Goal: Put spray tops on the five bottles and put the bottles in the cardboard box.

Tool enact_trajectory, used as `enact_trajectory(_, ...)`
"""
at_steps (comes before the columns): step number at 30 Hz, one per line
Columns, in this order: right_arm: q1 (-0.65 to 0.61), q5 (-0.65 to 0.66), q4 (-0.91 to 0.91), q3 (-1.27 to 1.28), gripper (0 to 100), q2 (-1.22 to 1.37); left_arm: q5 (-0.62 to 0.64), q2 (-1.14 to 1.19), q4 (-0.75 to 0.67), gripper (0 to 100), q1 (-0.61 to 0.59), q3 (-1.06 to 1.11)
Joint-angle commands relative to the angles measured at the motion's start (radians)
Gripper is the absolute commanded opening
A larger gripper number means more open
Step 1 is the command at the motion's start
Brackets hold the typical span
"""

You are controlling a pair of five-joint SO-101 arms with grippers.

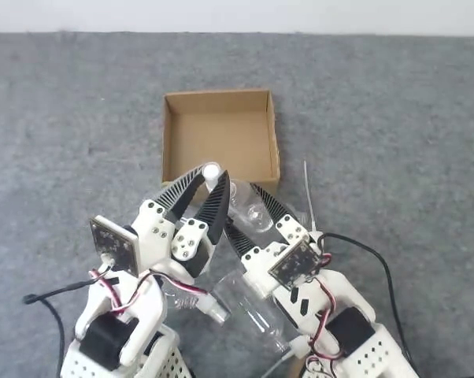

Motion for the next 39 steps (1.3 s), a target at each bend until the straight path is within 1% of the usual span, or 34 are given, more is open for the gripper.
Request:
enact_trajectory(1, 0.021, -0.048, -0.021, -0.005, 6.9, -0.021, 0.021, -0.003, -0.011, 9, 0.005, -0.005)
enact_trajectory(3, 0.021, -0.048, -0.021, -0.005, 6.9, -0.021, 0.021, -0.003, 0.008, 11, 0.005, -0.010)
enact_trajectory(10, 0.019, -0.048, -0.021, 0.002, 6.9, -0.021, 0.021, -0.003, 0.009, 11, 0.005, -0.013)
enact_trajectory(13, 0.019, -0.048, -0.021, 0.005, 6.9, -0.021, 0.023, -0.003, 0.011, 15, 0.005, -0.019)
enact_trajectory(20, 0.019, -0.046, -0.021, 0.006, 6.9, -0.021, 0.023, -0.003, 0.129, 17, -0.003, -0.136)
enact_trajectory(34, 0.021, -0.041, -0.021, 0.006, 6.9, -0.021, 0.015, -0.005, 0.130, 17, -0.006, -0.222)
enact_trajectory(36, 0.022, -0.041, -0.021, 0.006, 6.9, -0.021, 0.015, -0.005, 0.127, 17, -0.034, -0.222)
enact_trajectory(39, 0.033, -0.041, -0.019, 0.006, 6.9, -0.021, 0.020, -0.005, 0.124, 17, -0.109, -0.222)
